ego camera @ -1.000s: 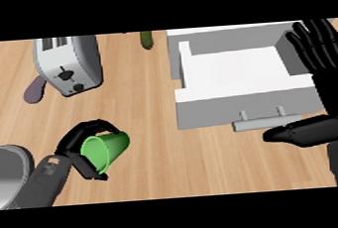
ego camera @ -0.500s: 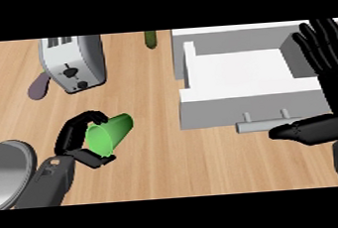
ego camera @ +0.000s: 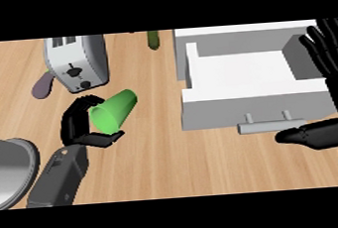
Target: Pick up the cup, place it into the drawer and close the drawer
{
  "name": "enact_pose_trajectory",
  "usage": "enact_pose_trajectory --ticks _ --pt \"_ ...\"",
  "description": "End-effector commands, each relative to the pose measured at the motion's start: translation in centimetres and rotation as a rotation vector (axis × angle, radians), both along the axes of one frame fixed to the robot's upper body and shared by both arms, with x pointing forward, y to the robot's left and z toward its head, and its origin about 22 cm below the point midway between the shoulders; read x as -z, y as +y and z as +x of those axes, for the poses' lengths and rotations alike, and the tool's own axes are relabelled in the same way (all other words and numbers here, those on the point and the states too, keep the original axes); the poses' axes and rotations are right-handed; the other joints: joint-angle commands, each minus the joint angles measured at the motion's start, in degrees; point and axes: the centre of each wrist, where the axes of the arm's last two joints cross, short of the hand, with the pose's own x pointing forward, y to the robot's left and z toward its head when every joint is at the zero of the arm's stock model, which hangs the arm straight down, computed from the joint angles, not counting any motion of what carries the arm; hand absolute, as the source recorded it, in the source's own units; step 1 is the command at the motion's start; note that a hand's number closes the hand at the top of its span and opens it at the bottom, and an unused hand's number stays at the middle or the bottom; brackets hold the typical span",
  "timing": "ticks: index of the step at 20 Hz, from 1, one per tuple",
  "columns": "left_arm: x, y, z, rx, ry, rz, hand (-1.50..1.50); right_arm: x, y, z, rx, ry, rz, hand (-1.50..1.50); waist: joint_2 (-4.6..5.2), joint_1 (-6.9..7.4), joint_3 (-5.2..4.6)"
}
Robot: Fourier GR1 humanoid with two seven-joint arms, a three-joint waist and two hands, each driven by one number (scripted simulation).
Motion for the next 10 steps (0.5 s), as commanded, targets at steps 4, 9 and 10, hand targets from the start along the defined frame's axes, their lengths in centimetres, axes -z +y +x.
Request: enact_pose_trajectory --ticks 4,9,10 --pt "-6.0 -4.5 4.5 0.099 -0.163 -0.002 1.50 -0.4 -0.6 1.5 0.028 0.033 -0.004 -1.50 -0.30 0.99 0.10" --pt "-13.5 -11.0 7.2 0.211 -0.167 0.018 1.50 1.0 -0.5 0.2 0.039 0.017 -0.012 -1.50 -0.60 1.14 0.16" --pt "-13.5 -11.4 6.9 0.225 -0.150 0.045 1.50 0.6 -0.8 0.6 0.040 -0.007 -0.005 -1.50 -0.49 1.09 0.14"
